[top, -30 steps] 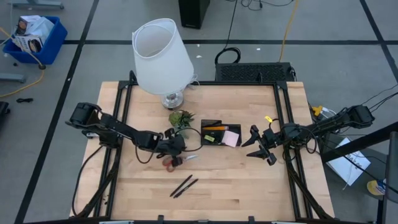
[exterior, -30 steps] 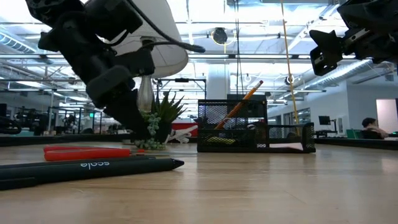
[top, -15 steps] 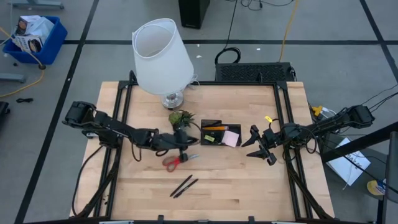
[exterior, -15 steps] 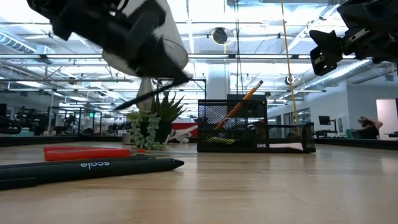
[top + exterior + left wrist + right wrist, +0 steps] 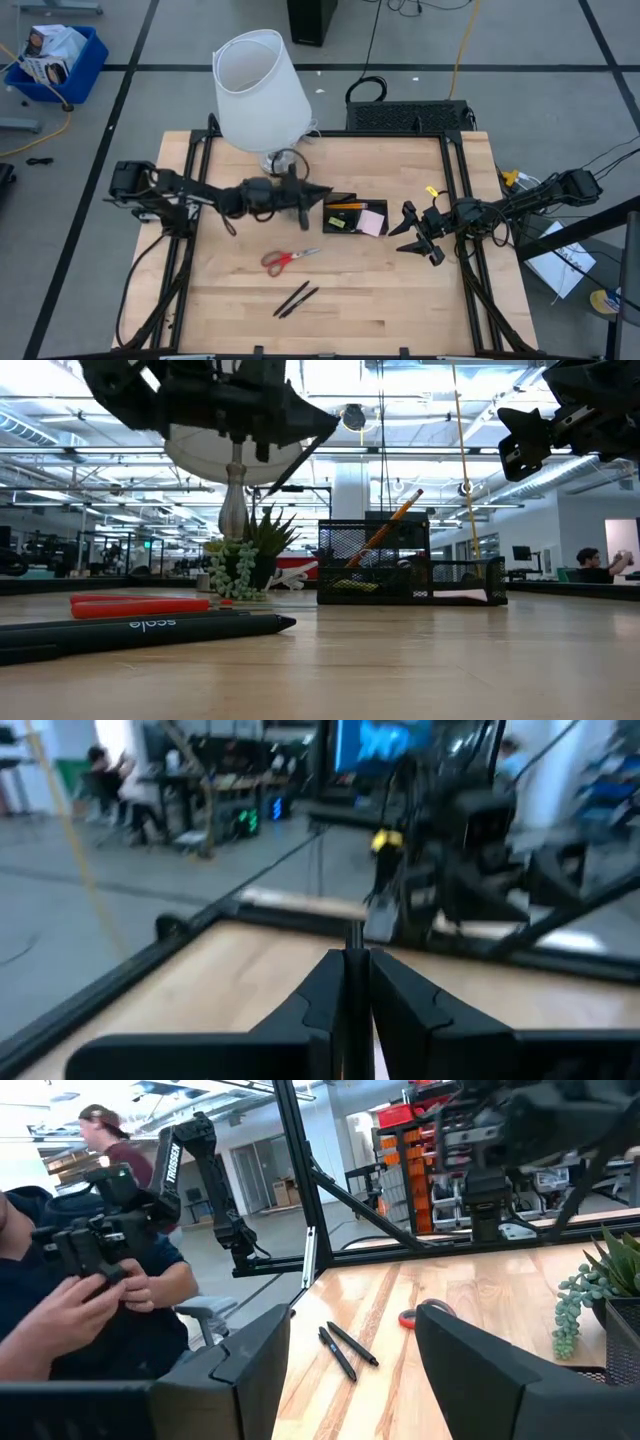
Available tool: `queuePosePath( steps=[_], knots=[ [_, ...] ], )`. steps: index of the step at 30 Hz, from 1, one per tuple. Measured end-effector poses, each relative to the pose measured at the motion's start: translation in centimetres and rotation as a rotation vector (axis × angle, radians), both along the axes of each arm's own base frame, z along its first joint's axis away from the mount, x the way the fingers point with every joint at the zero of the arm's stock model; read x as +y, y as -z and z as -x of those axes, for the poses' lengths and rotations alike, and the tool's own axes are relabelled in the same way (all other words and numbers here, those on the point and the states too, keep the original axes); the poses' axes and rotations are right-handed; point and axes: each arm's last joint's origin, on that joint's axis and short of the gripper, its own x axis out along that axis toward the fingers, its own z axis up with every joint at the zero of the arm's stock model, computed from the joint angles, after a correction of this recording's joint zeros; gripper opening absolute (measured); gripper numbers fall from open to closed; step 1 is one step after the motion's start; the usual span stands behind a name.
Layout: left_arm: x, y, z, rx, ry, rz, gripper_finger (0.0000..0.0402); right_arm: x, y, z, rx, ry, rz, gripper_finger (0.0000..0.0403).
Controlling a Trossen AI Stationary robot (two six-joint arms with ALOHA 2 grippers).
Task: Pick and place office supplies into organizer
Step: Put the black pen into the desk organizer
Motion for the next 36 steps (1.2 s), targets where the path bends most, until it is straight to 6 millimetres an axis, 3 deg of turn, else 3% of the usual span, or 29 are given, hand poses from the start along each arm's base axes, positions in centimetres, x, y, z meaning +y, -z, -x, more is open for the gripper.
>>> queuePosePath(
  steps=[4, 11, 22, 36],
  knots=[
    [1.6, 0.1, -0.5, -0.092, 0.076, -0.016, 0.0047, 0.0, 0.0, 0.0, 0.0, 0.0, 0.0, 0.0212],
    [2.4, 1.0, -1.4, -0.24, 0.122, -0.05, 0.0047, 0.0, 0.0, 0.0, 0.0, 0.0, 0.0, 0.0211],
    [3.0, 2.7, -6.0, -0.245, 0.132, -0.049, 0.0047, 0.0, 0.0, 0.0, 0.0, 0.0, 0.0, 0.0212],
    [4.9, 3.4, -6.0, -0.191, 0.135, -0.082, 0.0047, 0.0, 0.0, 0.0, 0.001, 0.0, 0.0, 0.0212]
  ],
)
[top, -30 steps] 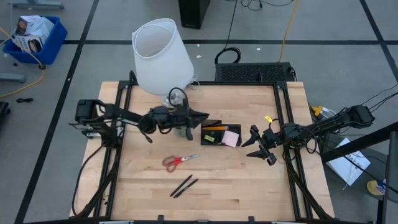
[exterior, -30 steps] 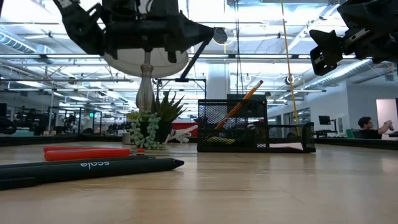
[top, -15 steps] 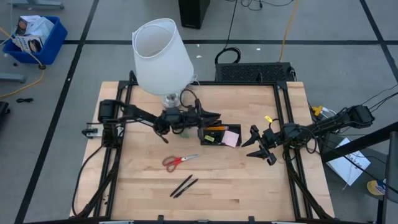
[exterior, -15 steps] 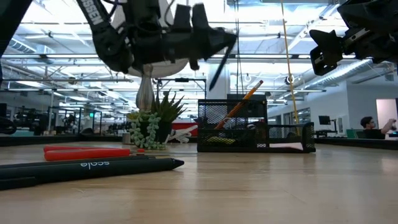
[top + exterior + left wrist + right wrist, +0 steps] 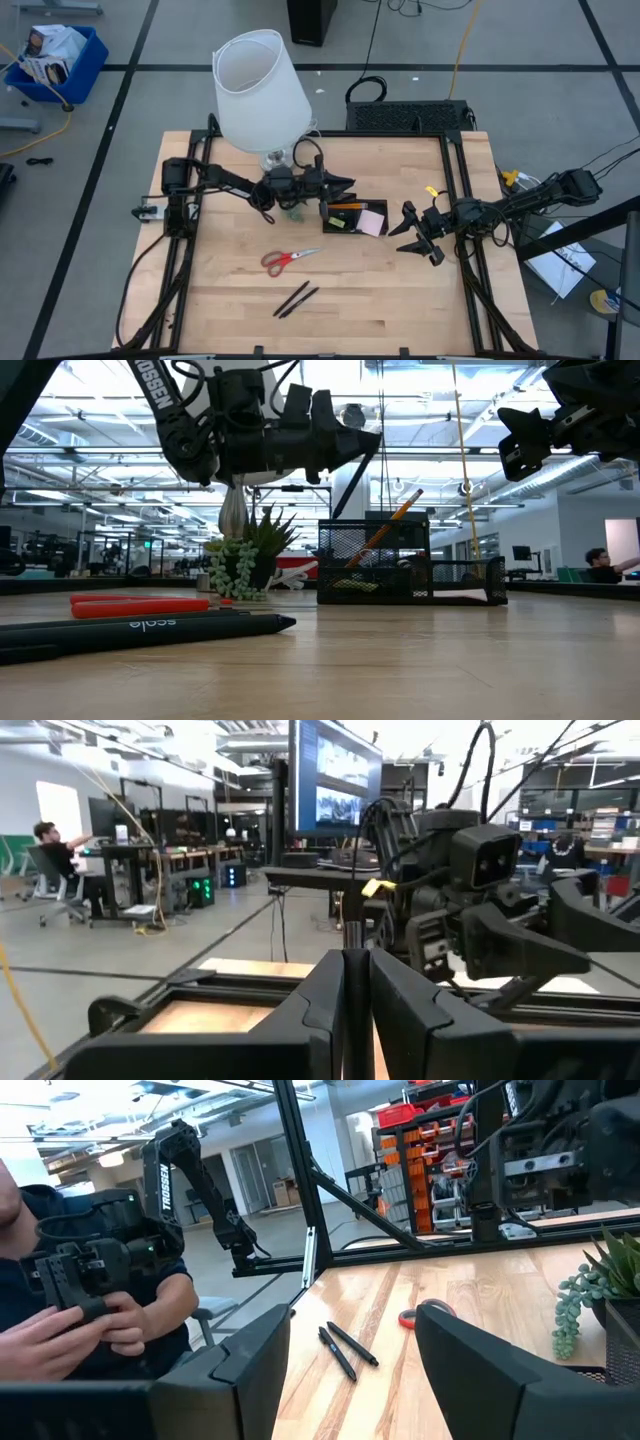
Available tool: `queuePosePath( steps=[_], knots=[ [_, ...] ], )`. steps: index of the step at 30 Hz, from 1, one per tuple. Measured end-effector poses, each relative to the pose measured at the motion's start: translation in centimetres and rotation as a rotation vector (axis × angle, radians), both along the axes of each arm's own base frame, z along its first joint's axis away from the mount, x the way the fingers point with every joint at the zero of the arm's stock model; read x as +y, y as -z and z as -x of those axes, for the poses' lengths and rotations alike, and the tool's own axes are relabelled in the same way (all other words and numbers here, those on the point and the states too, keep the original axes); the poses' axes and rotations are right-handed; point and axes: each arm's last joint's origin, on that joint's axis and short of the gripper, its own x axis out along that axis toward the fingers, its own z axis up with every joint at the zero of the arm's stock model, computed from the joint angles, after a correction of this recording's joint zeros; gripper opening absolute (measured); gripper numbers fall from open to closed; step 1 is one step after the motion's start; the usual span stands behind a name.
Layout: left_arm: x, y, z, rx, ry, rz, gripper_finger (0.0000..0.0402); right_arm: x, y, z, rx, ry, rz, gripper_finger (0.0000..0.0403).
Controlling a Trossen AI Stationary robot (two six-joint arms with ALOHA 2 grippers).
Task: Pick and place office supplies into organizer
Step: Put the black pen into the desk organizer
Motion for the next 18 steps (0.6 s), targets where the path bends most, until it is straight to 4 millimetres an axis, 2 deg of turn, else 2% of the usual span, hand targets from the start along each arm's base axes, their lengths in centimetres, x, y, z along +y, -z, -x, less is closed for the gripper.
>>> queuePosePath(
  steps=[5, 13, 18],
  knots=[
    [0.04, 0.07, 0.0, 0.009, 0.014, -0.001, 0.0056, 0.0, 0.0, 0.0, 0.0, 0.0, 0.0, 0.0211],
    [-0.02, 0.1, -0.01, 0.012, 0.032, 0.01, 0.0145, 0.0, 0.0, 0.0, 0.0, 0.0, 0.0, 0.0212],
    [-0.38, 0.37, -0.11, 0.04, 0.057, 0.041, 0.0181, 0.0, 0.0, 0.0, 0.0, 0.0, 0.0, 0.0212]
  ],
)
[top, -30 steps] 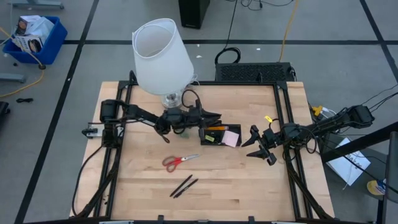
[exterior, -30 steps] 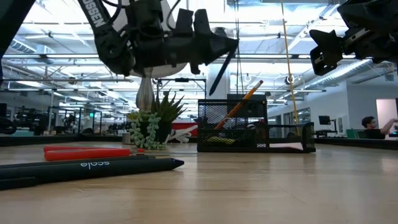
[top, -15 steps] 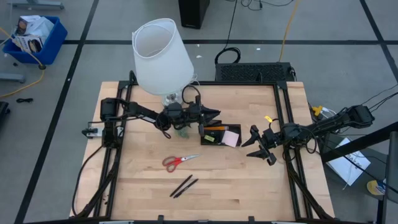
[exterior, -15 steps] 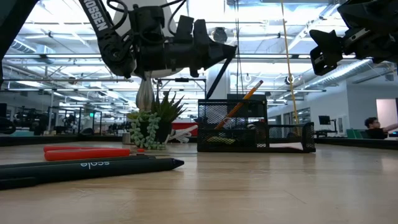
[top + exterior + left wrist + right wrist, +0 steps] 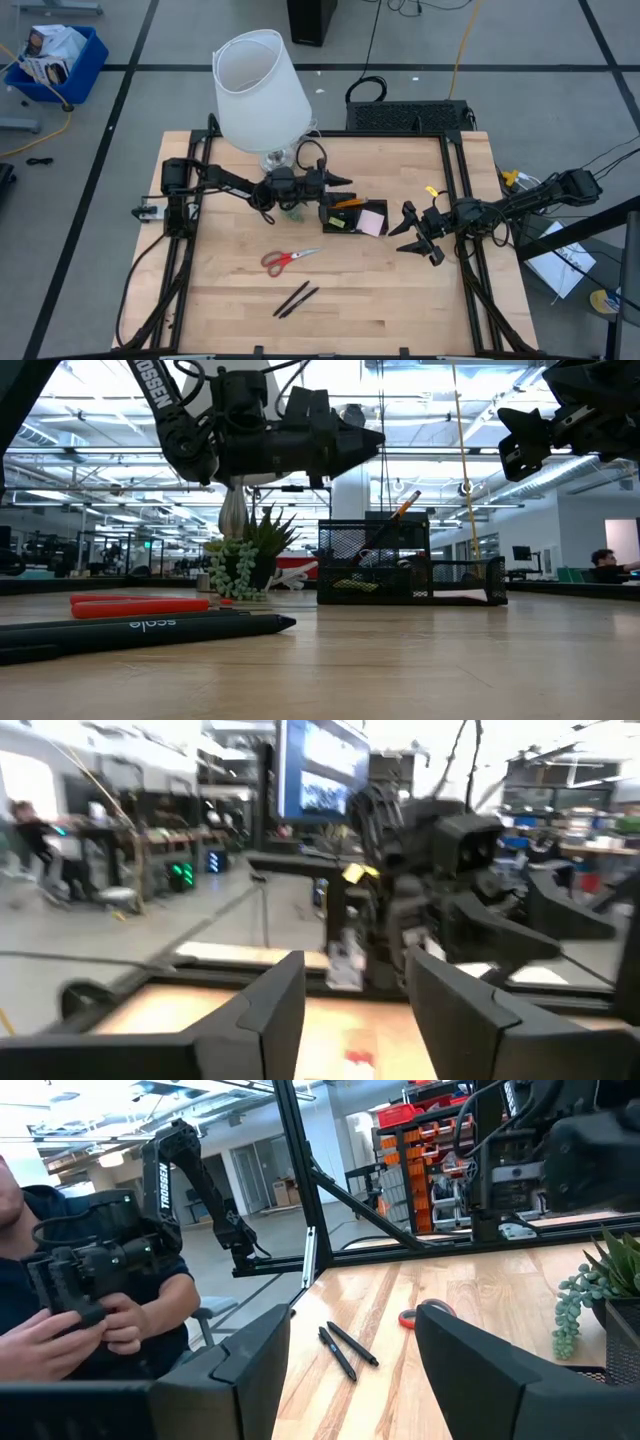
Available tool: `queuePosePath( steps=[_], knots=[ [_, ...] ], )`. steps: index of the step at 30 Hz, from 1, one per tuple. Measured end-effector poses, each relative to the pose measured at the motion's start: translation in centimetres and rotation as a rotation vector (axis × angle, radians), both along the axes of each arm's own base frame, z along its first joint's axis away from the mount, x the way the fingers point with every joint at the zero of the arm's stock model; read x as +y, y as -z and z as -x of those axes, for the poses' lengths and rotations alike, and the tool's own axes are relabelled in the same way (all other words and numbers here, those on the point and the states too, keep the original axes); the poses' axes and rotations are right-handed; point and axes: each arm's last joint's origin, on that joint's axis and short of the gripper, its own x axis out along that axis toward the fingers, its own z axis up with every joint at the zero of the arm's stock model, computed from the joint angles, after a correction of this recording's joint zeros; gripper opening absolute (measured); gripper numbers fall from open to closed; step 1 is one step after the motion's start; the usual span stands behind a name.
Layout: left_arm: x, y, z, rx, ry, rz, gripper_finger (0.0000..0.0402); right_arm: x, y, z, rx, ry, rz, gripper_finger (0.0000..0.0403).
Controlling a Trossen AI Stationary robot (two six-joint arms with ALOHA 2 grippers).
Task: Pick and place office supplies into organizer
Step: Put the black pen into the desk organizer
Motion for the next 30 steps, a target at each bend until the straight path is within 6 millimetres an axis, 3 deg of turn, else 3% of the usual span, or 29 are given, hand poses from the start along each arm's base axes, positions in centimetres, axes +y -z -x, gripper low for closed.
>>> queuePosePath(
  steps=[5, 9, 13, 21, 30],
  knots=[
    [-1.8, 0.4, 0.1, 0.055, 0.168, -0.02, 0.0193, 0.0, 0.0, 0.0, -0.001, 0.0, 0.0, 0.0211],
    [-4.0, 1.9, 0.4, 0.171, 0.244, -0.019, 0.0193, 0.0, 0.0, 0.0, 0.0, 0.0, 0.0, 0.0212],
    [-6.4, 2.2, 1.4, 0.342, 0.216, 0.122, 0.0193, 0.0, 0.0, 0.0, 0.0, 0.0, 0.0, 0.0212],
    [-11.8, 0.2, 5.7, 0.694, 0.072, 0.147, 0.0193, 0.0, 0.0, 0.0, 0.0, -0.001, 0.0, 0.0212],
    [-15.1, -0.2, 9.0, 0.888, 0.025, 0.278, 0.0193, 0.0, 0.0, 0.0, 0.0, 0.0, 0.0, 0.0211]
  ],
)
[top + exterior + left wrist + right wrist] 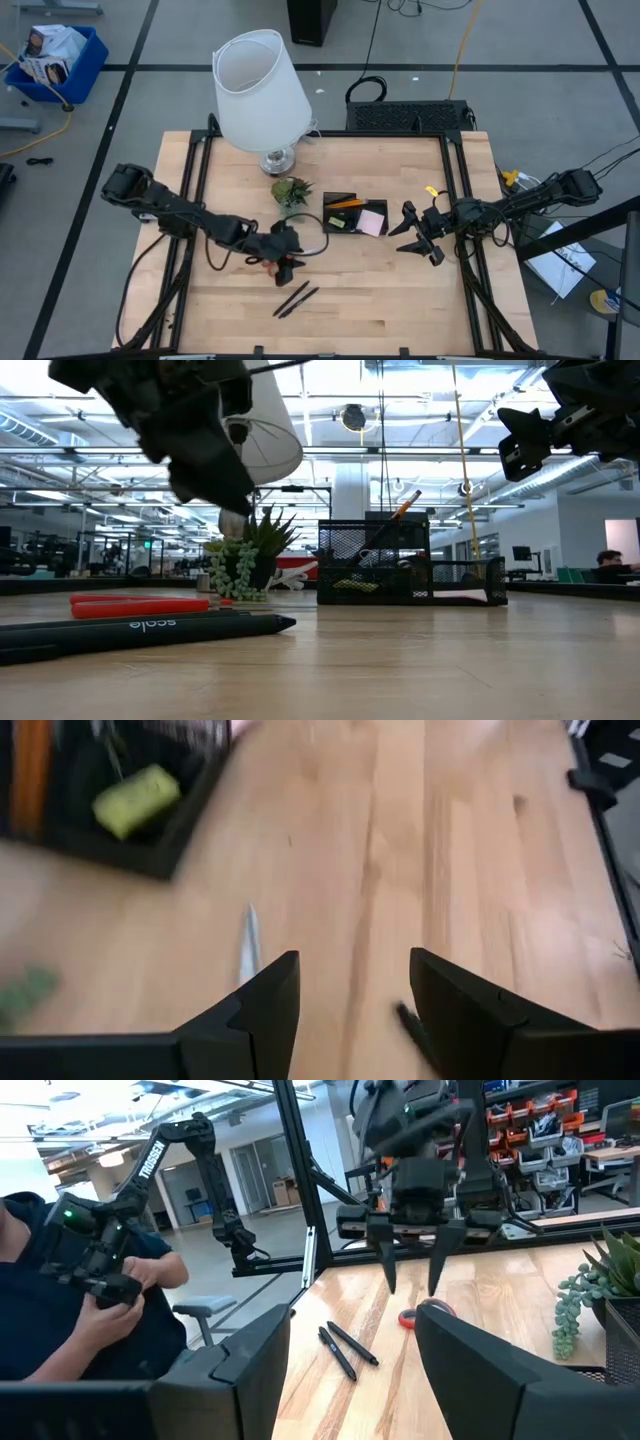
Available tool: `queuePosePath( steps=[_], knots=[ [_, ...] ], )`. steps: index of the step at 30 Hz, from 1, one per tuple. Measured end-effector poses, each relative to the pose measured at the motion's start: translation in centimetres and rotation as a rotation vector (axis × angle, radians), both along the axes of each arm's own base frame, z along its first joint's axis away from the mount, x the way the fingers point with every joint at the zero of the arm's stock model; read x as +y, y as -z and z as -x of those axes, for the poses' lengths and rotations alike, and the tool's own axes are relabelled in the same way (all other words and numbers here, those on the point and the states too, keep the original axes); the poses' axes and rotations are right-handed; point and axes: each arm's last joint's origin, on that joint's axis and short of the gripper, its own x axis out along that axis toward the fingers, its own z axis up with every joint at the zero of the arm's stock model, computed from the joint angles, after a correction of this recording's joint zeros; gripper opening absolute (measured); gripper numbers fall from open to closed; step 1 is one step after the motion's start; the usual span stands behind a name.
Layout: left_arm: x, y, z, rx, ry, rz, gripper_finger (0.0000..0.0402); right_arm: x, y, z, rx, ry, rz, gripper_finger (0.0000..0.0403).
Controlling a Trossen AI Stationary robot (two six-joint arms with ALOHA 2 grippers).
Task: Pick and place office supplies into organizer
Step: Put the black pen into the desk organizer
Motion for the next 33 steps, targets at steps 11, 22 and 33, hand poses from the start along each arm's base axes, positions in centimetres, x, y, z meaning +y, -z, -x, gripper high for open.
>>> queuePosePath(
  steps=[11, 22, 33],
  knots=[
    [-1.9, 1.9, 0.4, 0.104, -0.255, 0.231, 0.0193, 0.0, 0.0, 0.0, 0.0, 0.0, 0.0, 0.0212],
    [-3.8, 2.4, 0.0, 0.17, -0.406, 0.281, 0.0193, 0.0, 0.0, 0.0, -0.006, 0.0, -0.001, 0.0212],
    [-4.9, 1.4, -1.2, 0.308, -0.492, 0.298, 0.0193, 0.0, 0.0, 0.0, -0.004, 0.0, -0.001, 0.0211]
  ],
)
